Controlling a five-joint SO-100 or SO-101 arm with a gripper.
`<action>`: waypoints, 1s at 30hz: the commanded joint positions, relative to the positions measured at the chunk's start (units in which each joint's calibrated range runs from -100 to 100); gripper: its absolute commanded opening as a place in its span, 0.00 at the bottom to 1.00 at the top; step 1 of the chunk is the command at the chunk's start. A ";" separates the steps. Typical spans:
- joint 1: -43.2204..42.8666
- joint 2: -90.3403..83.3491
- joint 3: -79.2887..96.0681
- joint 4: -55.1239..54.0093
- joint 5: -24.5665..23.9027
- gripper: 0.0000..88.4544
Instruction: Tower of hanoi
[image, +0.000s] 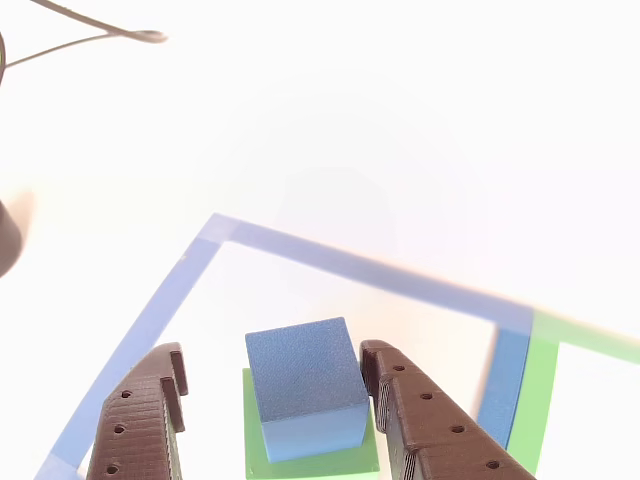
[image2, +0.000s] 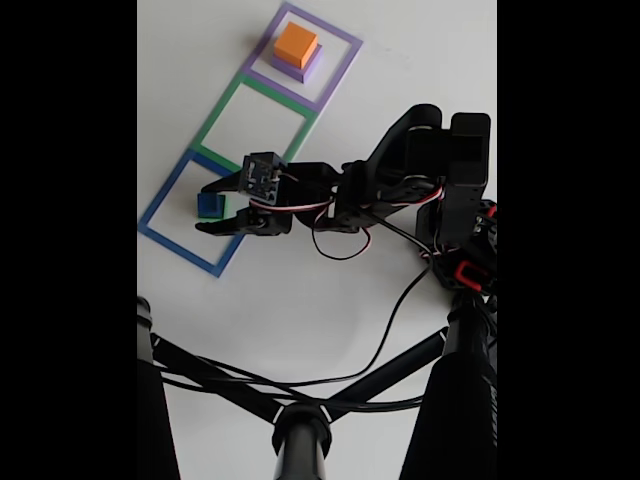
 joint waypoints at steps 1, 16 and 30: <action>-0.08 -3.06 -0.75 -1.38 0.00 0.23; 3.65 -46.58 -7.38 50.76 0.00 0.07; 18.42 -51.91 -61.20 124.29 -4.23 0.00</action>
